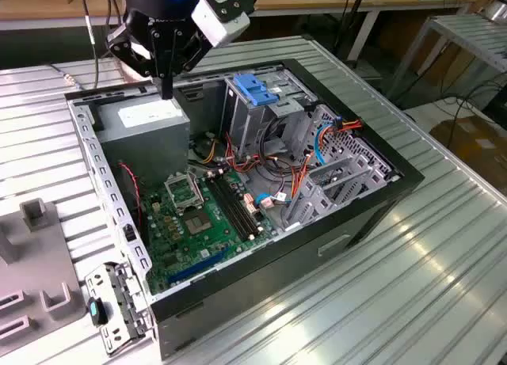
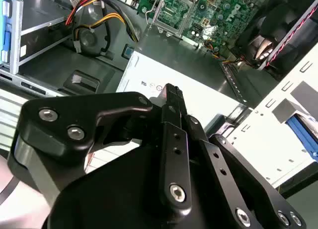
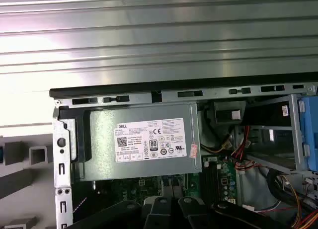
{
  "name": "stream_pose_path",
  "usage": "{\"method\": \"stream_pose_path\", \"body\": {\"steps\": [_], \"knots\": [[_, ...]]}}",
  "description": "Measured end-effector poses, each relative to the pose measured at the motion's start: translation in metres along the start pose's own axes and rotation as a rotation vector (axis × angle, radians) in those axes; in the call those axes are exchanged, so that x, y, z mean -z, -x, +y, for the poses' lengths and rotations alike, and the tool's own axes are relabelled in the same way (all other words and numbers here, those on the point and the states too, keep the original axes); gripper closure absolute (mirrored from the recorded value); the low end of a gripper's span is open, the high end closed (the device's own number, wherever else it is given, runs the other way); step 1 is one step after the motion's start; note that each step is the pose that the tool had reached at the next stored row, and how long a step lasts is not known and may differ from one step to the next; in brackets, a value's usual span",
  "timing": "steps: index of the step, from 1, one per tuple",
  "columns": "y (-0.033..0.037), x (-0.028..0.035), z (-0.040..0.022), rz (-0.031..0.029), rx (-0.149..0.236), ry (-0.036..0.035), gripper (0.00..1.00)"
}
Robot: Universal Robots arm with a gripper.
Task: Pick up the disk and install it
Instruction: 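Reach for the disk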
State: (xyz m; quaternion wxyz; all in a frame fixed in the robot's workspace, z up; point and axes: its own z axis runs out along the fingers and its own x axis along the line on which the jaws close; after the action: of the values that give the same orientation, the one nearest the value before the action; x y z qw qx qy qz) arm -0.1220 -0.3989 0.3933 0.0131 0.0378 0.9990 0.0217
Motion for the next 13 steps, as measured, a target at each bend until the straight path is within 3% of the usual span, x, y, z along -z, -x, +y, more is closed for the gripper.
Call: {"method": "stream_pose_path", "body": {"steps": [13], "knots": [[-0.0163,0.0005,-0.0012,0.0000,0.000,0.0000,0.89]]}}
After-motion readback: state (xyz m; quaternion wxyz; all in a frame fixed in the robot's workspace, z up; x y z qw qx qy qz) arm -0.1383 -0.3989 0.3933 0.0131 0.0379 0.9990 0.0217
